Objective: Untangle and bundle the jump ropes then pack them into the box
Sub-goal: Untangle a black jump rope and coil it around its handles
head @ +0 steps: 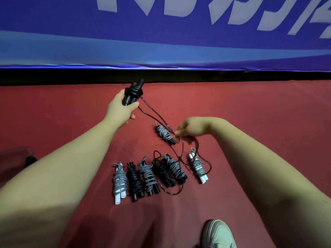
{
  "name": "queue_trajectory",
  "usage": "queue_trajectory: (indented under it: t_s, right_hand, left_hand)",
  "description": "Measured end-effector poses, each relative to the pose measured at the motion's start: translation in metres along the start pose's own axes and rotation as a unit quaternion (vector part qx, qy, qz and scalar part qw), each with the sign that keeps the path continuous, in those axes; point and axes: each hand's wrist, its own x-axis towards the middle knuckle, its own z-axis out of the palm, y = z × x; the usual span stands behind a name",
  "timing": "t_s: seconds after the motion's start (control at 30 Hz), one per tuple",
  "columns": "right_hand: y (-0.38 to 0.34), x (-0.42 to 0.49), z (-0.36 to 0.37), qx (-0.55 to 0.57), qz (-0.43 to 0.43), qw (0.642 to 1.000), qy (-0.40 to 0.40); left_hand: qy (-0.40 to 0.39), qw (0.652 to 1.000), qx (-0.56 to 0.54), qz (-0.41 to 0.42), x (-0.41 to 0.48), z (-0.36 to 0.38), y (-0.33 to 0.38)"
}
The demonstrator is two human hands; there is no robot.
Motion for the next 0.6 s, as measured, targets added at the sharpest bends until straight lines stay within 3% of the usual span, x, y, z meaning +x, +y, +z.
queue_trajectory:
  t_s: [0.07, 0.13, 0.23, 0.3, 0.37, 0.4, 0.47, 0.6]
  right_hand:
    - [0.009, 0.007, 0.019, 0.069, 0.027, 0.995, -0.067]
    - [0.017, 0.010, 0.033, 0.114, 0.039, 0.990, -0.078]
    - [0.009, 0.006, 0.033, 0.263, -0.011, 0.965, -0.012]
    - [0.001, 0.006, 0.021, 0.388, -0.099, 0.915, 0.056]
    - [-0.008, 0.003, 0.008, 0.442, -0.168, 0.873, 0.119]
    - [-0.014, 0.000, 0.004, 0.445, -0.188, 0.864, 0.141]
    - [-0.023, -0.004, 0.001, 0.382, -0.192, 0.884, 0.191]
    - [-0.038, -0.003, 0.005, 0.081, -0.124, 0.931, 0.332]
  left_hand:
    - [-0.031, 0.998, -0.051, 0.028, -0.004, 0.002, 0.016]
    - [-0.080, 0.993, -0.037, 0.081, -0.009, 0.004, 0.033]
    - [-0.152, 0.975, 0.030, 0.160, -0.017, 0.009, 0.054]
    - [-0.176, 0.963, 0.074, 0.189, -0.023, 0.012, 0.062]
    - [-0.179, 0.956, 0.109, 0.207, -0.026, 0.013, 0.066]
    - [-0.173, 0.955, 0.115, 0.211, -0.027, 0.013, 0.066]
    - [-0.150, 0.962, 0.103, 0.202, -0.025, 0.012, 0.065]
    - [-0.091, 0.985, 0.064, 0.132, -0.017, 0.012, 0.055]
